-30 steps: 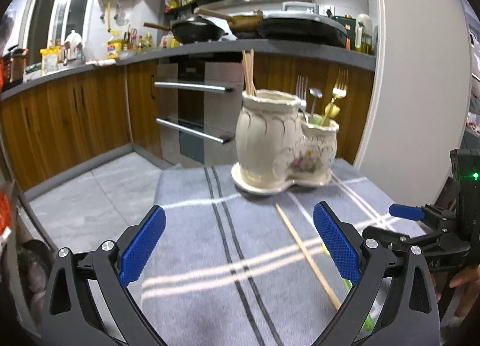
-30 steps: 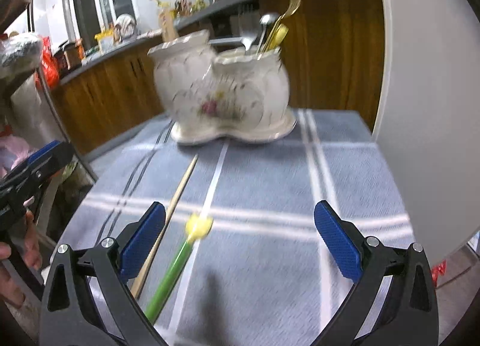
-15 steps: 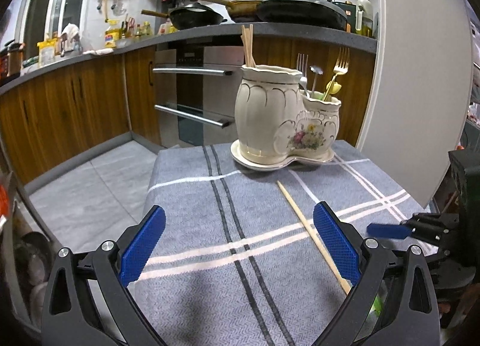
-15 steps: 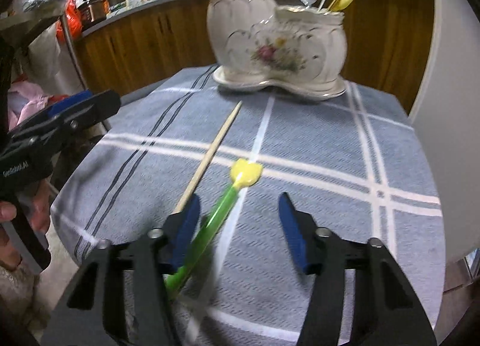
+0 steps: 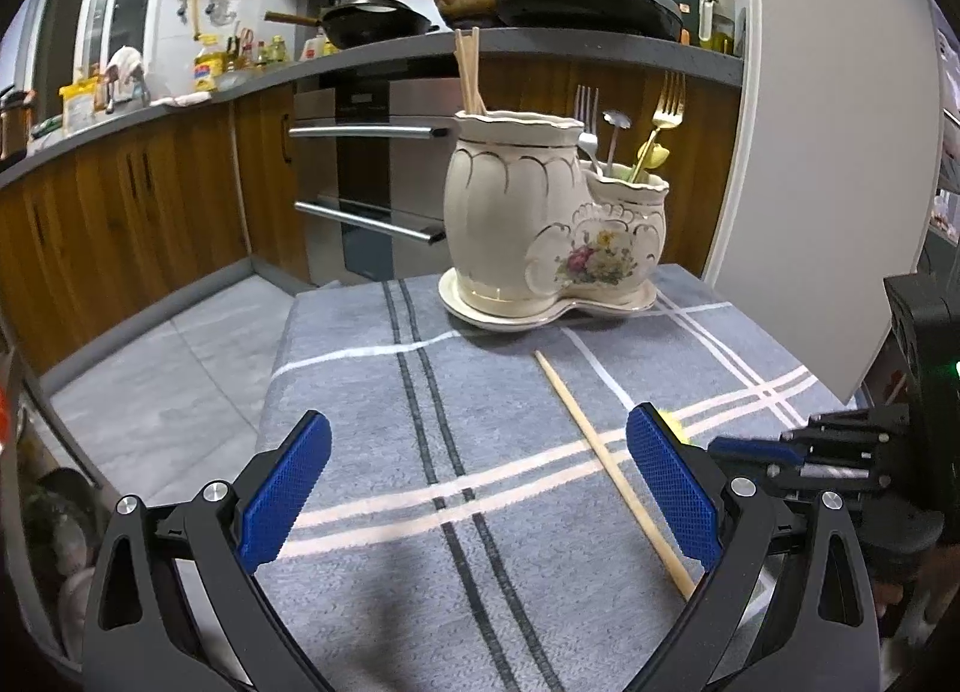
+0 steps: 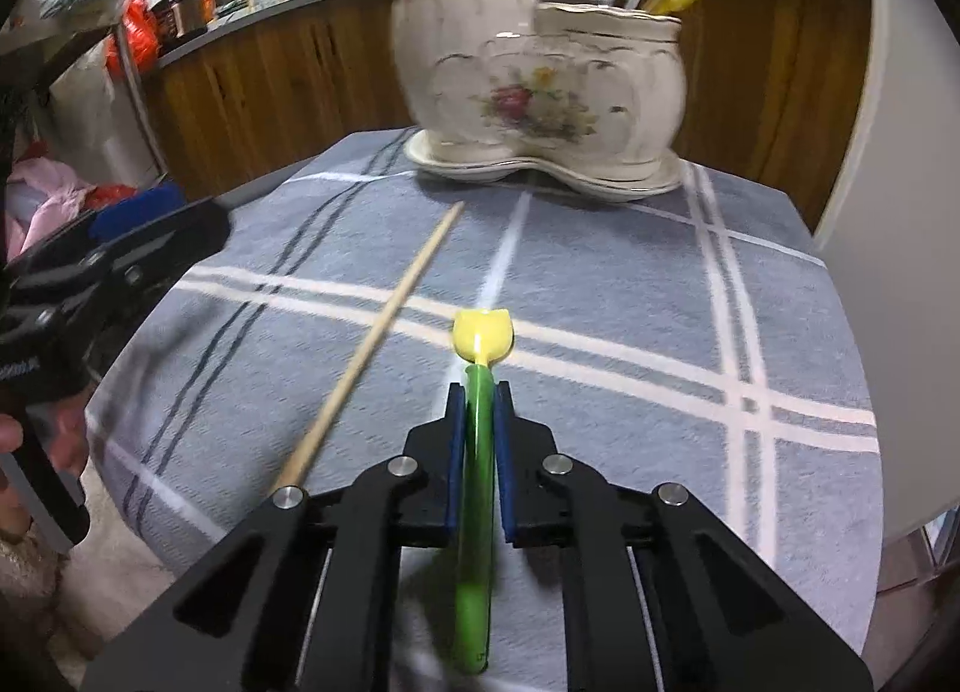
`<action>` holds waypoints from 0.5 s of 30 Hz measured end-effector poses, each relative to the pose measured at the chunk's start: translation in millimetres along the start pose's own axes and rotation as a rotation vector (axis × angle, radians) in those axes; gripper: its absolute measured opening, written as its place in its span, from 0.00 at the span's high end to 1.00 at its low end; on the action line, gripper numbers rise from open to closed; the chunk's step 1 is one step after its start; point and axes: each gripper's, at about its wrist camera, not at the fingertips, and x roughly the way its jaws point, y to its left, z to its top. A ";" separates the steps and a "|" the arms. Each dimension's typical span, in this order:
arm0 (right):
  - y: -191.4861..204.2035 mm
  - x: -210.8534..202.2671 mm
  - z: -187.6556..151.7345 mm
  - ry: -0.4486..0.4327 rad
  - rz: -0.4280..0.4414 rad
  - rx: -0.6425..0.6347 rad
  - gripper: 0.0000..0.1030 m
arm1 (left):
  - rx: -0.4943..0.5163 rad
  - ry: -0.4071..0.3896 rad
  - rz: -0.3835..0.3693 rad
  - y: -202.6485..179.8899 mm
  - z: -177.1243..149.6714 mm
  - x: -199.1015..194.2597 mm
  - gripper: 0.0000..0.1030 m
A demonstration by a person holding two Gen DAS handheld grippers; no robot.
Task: Organize utensils
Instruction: 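Close the right gripper on the yellow-green tulip-shaped utensil, then grasp the last wooden chopstick with the left gripper while the right lifts the tulip utensil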
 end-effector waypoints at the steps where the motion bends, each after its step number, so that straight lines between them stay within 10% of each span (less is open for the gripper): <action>1: -6.0 -1.8 1.5 -0.012 -0.013 0.013 0.91 | 0.003 0.004 -0.002 -1.4 0.2 0.9 0.05; 11: -39.2 -7.7 5.8 -0.051 -0.079 0.081 0.91 | 0.075 0.143 -0.093 -37.6 -10.3 22.4 0.09; 15: -36.8 -9.1 5.0 -0.055 -0.071 0.070 0.91 | 0.116 0.214 -0.141 -54.0 -18.8 32.3 0.28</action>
